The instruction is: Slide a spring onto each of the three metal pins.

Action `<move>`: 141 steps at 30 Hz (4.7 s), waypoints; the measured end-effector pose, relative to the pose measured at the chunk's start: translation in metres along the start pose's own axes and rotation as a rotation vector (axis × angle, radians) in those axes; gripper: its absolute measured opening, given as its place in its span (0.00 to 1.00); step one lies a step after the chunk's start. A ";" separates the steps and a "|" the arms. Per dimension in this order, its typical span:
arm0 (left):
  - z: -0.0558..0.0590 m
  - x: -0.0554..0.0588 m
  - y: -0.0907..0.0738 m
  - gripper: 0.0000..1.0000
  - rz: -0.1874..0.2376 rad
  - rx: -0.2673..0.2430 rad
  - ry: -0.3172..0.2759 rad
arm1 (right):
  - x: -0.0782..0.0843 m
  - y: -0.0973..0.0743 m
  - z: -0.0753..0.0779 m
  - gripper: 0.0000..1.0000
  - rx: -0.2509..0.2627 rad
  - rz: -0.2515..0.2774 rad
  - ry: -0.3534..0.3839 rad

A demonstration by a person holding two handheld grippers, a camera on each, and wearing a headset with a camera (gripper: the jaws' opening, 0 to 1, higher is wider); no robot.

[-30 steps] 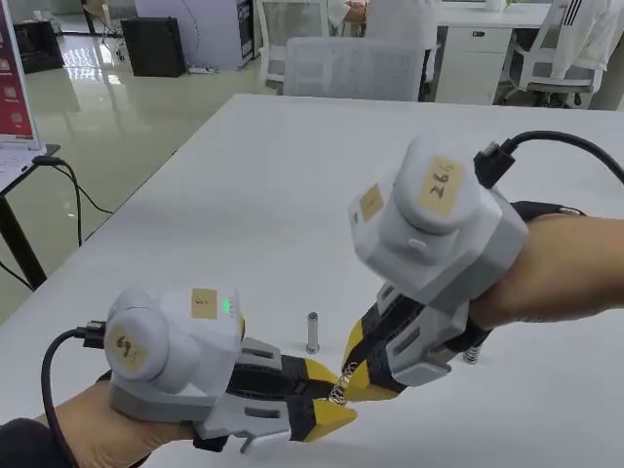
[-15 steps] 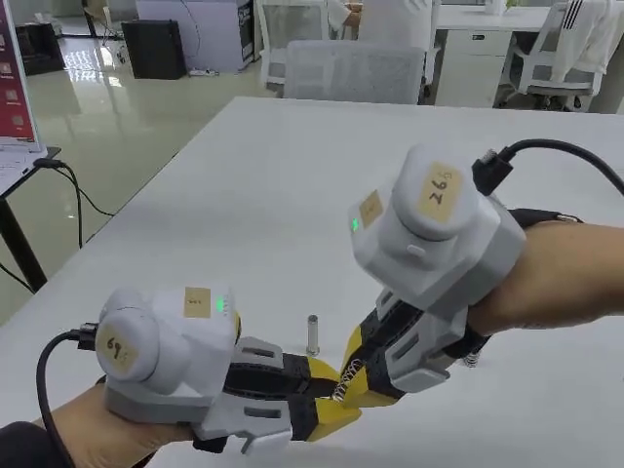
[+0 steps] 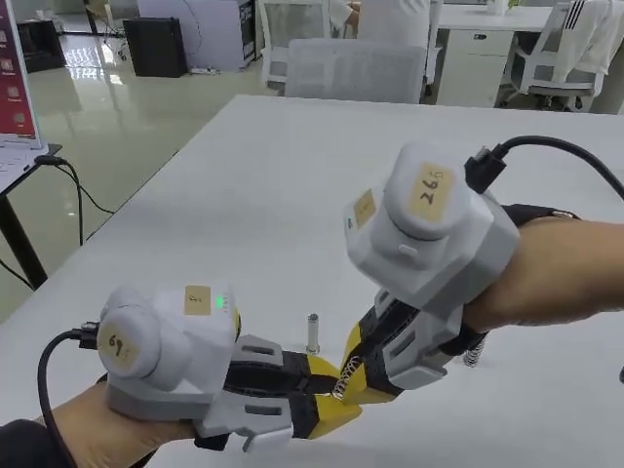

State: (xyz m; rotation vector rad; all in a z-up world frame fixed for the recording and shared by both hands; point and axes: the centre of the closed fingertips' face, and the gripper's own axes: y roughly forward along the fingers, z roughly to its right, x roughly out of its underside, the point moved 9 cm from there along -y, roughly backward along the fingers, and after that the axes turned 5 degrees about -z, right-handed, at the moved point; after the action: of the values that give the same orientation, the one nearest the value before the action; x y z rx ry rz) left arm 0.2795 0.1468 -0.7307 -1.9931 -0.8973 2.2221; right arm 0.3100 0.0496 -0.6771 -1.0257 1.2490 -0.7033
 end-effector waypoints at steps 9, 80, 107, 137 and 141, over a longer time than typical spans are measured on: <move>-0.002 0.003 -0.002 0.07 -0.004 -0.010 -0.013 | 0.002 0.000 0.002 0.08 0.009 -0.015 -0.003; -0.005 0.035 -0.030 0.39 0.021 -0.202 -0.167 | 0.015 -0.007 0.013 0.08 0.071 -0.096 -0.017; -0.004 0.037 -0.028 0.45 0.010 -0.195 -0.166 | 0.003 -0.028 0.040 0.08 0.135 -0.119 -0.028; -0.005 0.041 -0.031 0.49 0.011 -0.233 -0.173 | -0.021 -0.007 0.072 0.08 0.163 -0.156 -0.080; -0.005 0.042 -0.032 0.50 0.014 -0.242 -0.176 | -0.022 -0.003 0.073 0.08 0.164 -0.162 -0.079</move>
State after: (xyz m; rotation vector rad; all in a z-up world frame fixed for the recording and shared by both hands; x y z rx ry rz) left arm 0.2658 0.1916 -0.7550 -1.9189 -1.2291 2.4315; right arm 0.3770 0.0850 -0.6653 -1.0165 1.0303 -0.8668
